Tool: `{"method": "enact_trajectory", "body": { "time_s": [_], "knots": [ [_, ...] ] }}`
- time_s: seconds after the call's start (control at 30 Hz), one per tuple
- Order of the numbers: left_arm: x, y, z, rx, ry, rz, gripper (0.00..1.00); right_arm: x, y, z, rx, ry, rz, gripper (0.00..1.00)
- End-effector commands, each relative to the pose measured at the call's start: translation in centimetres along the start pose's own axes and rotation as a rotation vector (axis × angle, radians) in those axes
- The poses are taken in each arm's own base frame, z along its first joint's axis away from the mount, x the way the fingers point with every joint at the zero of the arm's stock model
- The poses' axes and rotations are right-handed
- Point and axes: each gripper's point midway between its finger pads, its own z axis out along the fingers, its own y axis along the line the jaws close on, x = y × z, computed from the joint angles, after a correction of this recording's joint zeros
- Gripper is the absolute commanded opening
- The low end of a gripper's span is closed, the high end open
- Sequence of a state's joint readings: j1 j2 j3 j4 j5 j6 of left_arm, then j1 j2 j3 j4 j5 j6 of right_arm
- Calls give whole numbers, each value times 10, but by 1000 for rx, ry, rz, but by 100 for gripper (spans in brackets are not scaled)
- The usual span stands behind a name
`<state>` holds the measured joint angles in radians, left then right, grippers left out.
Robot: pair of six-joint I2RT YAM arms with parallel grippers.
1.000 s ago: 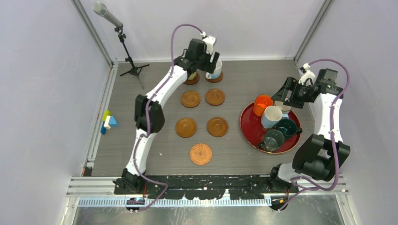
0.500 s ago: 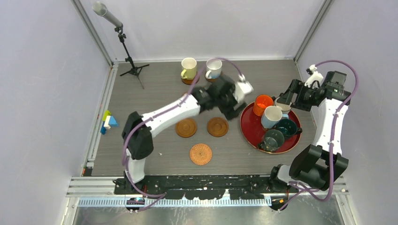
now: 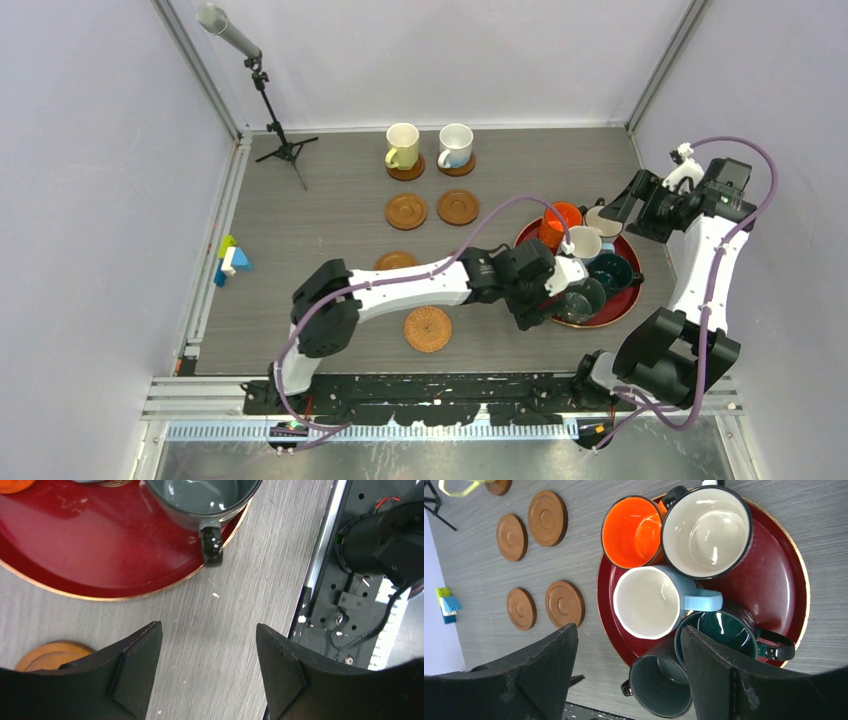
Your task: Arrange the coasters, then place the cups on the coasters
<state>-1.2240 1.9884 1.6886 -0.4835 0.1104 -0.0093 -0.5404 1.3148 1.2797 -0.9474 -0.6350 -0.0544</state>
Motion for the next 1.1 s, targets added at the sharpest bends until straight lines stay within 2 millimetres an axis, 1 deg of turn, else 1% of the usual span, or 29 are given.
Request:
{"method": "enact_trajectory", "body": {
  "time_s": [0.0, 0.17, 0.33, 0.47, 0.57, 0.63, 0.7, 0.77, 0.83, 0.97, 1.07],
  "knots": [
    [-26, -8, 27, -19, -78, -52, 70, -14, 3, -11, -21, -78, 12, 80],
    [-25, -15, 55, -18, -56, -61, 65, -14, 1, -11, -29, -76, 25, 80],
    [-23, -9, 77, -43, -23, -72, 52, -13, 0, -10, -33, -74, 29, 80],
    [-26, -4, 84, -65, -26, -58, 44, -12, 0, -10, -34, -76, 26, 80],
    [-27, 2, 85, -93, -21, -43, 33, -12, 1, -11, -37, -79, 24, 80],
    [-28, 6, 83, -102, -18, -41, 27, -12, 1, -11, -38, -78, 26, 80],
    [-29, 6, 80, -98, -16, -42, 18, -12, 0, -11, -38, -77, 26, 80],
    [-29, 7, 73, -98, -12, -40, 7, -13, 0, -11, -39, -77, 27, 80],
    [-33, 10, 62, -101, -24, -47, 1, -13, 1, -11, -42, -77, 28, 80],
    [-52, 14, 30, -74, -91, -70, 0, -12, 1, -10, -47, -74, 27, 80],
    [-71, 19, -4, -63, -168, -66, 0, -11, 1, -10, -47, -73, 24, 80]
  ]
}}
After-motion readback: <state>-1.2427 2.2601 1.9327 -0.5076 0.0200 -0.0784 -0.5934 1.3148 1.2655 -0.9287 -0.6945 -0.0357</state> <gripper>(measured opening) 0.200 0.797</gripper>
